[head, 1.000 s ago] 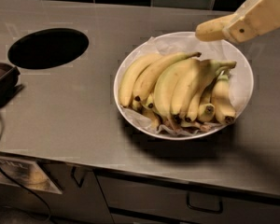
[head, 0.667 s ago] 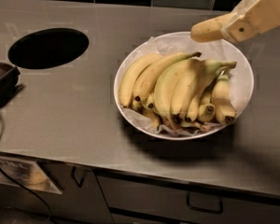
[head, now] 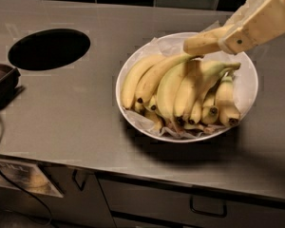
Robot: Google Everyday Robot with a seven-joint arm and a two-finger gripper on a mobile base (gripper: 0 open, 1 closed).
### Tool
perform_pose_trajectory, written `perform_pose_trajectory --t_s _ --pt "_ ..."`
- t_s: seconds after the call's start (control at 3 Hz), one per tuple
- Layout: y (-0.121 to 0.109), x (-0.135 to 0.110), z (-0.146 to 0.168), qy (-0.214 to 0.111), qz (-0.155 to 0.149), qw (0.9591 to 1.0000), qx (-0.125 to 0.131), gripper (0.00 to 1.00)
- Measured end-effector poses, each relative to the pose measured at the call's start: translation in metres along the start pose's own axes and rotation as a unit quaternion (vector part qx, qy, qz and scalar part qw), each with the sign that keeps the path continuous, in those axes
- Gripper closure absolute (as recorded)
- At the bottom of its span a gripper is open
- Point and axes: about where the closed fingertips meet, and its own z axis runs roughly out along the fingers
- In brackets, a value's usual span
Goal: Pick banana from white bowl
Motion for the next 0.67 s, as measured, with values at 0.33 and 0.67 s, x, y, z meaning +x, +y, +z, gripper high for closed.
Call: perform_pose_trajectory --t_s 0.33,0.67 --pt "0.0059 0.0022 0.0091 -0.004 -0.007 0.9997 -0.022 1.00" --pt "0.0059 0.0022 0.0091 -0.004 -0.007 0.9997 -0.022 1.00"
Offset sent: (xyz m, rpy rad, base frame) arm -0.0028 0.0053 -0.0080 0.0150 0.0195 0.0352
